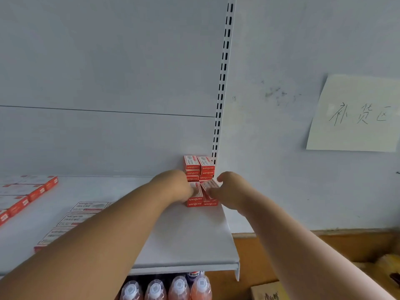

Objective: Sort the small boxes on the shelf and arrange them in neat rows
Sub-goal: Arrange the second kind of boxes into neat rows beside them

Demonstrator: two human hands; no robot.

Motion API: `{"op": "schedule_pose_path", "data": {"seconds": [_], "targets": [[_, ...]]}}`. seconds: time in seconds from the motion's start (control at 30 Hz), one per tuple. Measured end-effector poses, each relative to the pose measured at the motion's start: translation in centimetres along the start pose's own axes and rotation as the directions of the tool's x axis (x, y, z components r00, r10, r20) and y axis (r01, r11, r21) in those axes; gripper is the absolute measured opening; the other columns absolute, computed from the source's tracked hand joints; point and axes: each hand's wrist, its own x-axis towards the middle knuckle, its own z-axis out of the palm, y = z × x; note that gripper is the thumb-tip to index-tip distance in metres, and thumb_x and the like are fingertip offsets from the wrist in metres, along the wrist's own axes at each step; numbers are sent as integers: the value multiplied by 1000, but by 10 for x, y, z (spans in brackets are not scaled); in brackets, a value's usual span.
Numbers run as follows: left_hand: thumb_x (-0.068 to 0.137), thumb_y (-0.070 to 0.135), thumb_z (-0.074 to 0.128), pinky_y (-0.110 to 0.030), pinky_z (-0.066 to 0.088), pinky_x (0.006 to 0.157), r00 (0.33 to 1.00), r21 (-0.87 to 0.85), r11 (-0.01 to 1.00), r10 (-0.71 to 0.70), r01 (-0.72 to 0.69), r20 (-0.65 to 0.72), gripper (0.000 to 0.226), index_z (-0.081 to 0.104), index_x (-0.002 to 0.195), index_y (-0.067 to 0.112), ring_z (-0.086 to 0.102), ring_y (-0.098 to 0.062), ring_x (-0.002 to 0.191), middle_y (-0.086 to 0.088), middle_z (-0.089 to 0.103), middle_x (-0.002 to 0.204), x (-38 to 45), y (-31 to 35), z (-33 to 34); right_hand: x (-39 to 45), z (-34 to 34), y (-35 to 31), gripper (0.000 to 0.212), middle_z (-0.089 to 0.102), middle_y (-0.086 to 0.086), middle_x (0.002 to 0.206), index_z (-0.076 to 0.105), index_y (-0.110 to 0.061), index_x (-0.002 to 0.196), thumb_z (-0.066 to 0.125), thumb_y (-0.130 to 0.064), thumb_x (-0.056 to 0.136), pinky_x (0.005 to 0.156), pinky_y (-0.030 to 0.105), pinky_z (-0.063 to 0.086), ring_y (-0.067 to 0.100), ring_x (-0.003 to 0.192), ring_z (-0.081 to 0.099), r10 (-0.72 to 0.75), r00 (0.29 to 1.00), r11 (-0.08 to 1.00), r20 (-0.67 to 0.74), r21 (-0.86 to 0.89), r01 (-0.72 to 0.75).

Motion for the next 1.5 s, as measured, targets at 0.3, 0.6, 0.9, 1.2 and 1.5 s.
{"op": "schedule_pose_path", "data": {"seconds": [0.3, 0.6, 0.9, 1.2, 1.5], "targets": [[87, 23, 68, -28, 48, 66, 986, -559, 829, -115, 30, -117, 7, 67, 92, 18, 63, -22, 80, -4, 68, 89, -15, -17, -4, 12, 5, 8, 18, 70, 15, 95, 61, -5, 104, 55, 4, 90, 57, 33, 51, 22, 68, 68, -79, 997, 549, 27, 836, 21], [98, 15, 58, -34, 49, 63, 948, -957, 229, -221, -176, -227, 16, 61, 99, 31, 70, -27, 80, -12, 68, 104, -38, -47, -12, -1, 6, -20, 33, 67, 11, 85, 65, -8, 112, 49, 11, 90, 46, 23, 41, 19, 59, 57, -243, 966, 260, 90, 965, -25], [95, 9, 58, -32, 47, 67, 936, -919, 360, -239, -162, -258, 20, 63, 106, 25, 58, -18, 74, -7, 69, 101, -61, -120, -34, -20, 44, -68, 17, 74, -3, 84, 64, -17, 104, 63, -6, 91, 54, 28, 38, 18, 70, 57, -235, 971, 532, -51, 829, 172], [94, 10, 51, -36, 54, 78, 913, -770, 638, -316, 4, -258, 22, 63, 108, 23, 63, -20, 83, 2, 69, 92, -51, -202, -34, -9, 87, -116, 22, 63, -3, 92, 64, -23, 108, 70, -18, 88, 47, 22, 43, 12, 66, 59, -197, 973, 910, -118, 346, 227], [80, 9, 53, -39, 55, 72, 963, -420, 895, -230, 151, -143, 22, 73, 90, 6, 68, -33, 87, -18, 69, 87, -24, -229, -18, 9, 117, -130, 7, 67, -3, 93, 70, -24, 90, 64, -25, 89, 72, 33, 57, 19, 83, 65, -66, 996, 997, -54, 33, 68]]}}
